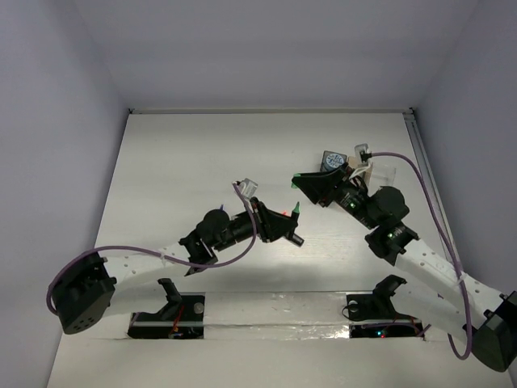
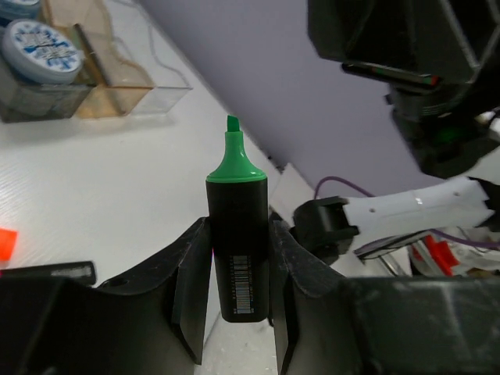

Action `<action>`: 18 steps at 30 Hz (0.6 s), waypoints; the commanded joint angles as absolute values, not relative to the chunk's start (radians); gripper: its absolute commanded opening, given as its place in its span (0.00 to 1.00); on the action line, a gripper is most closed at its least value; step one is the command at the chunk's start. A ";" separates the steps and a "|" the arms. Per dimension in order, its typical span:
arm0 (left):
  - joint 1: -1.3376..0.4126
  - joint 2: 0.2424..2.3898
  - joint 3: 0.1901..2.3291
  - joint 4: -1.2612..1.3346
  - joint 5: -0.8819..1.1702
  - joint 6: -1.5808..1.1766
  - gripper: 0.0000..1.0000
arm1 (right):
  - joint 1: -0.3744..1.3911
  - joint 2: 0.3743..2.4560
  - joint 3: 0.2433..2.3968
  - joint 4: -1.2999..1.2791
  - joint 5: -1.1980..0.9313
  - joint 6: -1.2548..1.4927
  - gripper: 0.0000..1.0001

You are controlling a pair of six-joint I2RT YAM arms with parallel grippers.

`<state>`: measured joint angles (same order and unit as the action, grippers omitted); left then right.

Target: Sort the stationery into containers

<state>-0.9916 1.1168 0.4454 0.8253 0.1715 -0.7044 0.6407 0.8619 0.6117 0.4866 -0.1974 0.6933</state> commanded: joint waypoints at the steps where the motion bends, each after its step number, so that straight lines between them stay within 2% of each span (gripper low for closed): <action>1: -0.959 1.066 0.419 1.087 0.297 -0.785 0.01 | 0.634 0.865 0.595 0.739 -0.274 0.762 0.20; 14: -0.902 1.045 0.339 1.368 0.388 -0.931 0.02 | 0.624 0.943 0.552 0.984 -0.402 0.893 0.20; 18: -0.873 1.086 0.316 1.529 0.426 -1.024 0.02 | 0.614 0.994 0.546 1.077 -0.454 0.963 0.20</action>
<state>-0.8932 1.0660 0.3340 1.2556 0.3714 -0.9394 0.6250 0.9768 0.5541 0.9070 -0.3912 0.8959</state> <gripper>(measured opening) 0.262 0.356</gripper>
